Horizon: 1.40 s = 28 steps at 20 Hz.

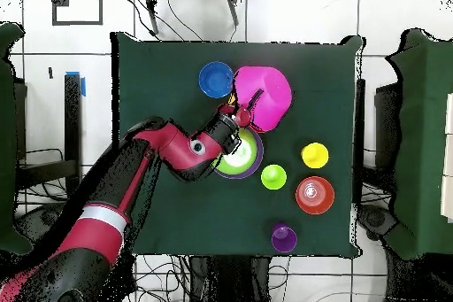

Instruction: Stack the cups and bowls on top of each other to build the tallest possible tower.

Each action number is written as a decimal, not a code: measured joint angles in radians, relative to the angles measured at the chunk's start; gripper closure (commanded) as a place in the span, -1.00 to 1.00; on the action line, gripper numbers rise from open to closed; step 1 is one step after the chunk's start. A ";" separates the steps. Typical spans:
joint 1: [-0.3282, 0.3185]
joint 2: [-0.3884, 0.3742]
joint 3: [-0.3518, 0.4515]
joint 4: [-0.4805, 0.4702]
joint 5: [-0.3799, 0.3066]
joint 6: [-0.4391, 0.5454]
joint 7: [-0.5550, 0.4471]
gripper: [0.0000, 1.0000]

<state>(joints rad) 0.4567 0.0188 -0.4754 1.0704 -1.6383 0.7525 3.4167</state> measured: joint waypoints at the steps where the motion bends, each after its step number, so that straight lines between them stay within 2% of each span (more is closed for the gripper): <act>1: 0.007 0.004 -0.007 0.006 -0.046 0.000 0.000 -1.00; 6: 0.033 0.011 -0.033 0.019 -0.169 0.000 0.000 -1.00; 8: 0.043 0.011 -0.037 0.019 -0.183 0.000 0.000 -1.00; 22: 0.105 0.014 -0.037 0.016 -0.183 0.000 0.000 -1.00; 28: 0.111 0.059 -0.036 -0.016 -0.180 0.021 0.000 -1.00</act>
<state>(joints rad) 0.5679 0.0775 -0.5115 1.0542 -1.8186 0.7732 3.4167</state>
